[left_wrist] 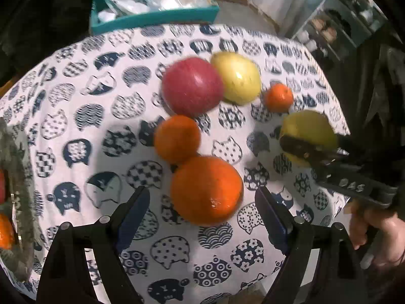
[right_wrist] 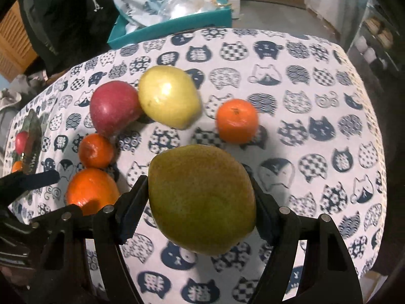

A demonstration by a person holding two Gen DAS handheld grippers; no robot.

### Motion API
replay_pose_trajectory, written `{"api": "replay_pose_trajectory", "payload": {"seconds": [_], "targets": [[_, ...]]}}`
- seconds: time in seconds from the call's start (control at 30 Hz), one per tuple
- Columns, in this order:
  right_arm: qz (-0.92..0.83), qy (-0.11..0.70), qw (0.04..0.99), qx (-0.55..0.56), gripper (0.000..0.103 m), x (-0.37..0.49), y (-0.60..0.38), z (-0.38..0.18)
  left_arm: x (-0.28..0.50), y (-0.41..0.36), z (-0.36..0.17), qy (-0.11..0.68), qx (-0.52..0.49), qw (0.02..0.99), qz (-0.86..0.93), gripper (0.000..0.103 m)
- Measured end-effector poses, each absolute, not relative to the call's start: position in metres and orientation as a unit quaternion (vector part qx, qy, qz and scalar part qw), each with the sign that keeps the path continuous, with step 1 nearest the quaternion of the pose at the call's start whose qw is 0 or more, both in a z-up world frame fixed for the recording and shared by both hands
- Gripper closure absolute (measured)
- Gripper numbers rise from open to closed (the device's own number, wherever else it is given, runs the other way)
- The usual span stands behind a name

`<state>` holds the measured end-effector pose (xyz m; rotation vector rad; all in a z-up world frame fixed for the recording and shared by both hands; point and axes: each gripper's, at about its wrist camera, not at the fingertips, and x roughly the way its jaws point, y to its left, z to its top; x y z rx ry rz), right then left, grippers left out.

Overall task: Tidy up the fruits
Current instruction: 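Grasp a large orange with the left tool while the right tool grasps a green pear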

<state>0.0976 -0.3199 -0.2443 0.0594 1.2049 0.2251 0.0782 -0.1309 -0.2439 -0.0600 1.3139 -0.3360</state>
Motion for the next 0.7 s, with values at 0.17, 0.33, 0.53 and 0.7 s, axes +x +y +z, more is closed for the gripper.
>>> {"api": "replay_pose_trajectory", "payload": {"seconds": [0.17, 0.33, 0.53, 0.7], "targets": [[0.103, 0.562, 0.820, 0.037, 0.027, 0.092, -0.334, -0.242, 0.077, -0.142, -0.259, 0.617, -0.028, 0.772, -0.150, 0.017], [0.104, 0.560, 0.821, 0.042, 0.027, 0.094, -0.333, -0.243, 0.078, -0.148, -0.266, 0.612, -0.022, 0.777, -0.142, 0.017], [0.107, 0.559, 0.821, 0.045, 0.027, 0.094, -0.333, -0.244, 0.081, -0.155, -0.275, 0.615, -0.005, 0.777, -0.134, 0.032], [0.109, 0.557, 0.822, 0.044, 0.027, 0.096, -0.331, -0.244, 0.081, -0.154, -0.277, 0.613, -0.014, 0.777, -0.142, 0.033]]}}
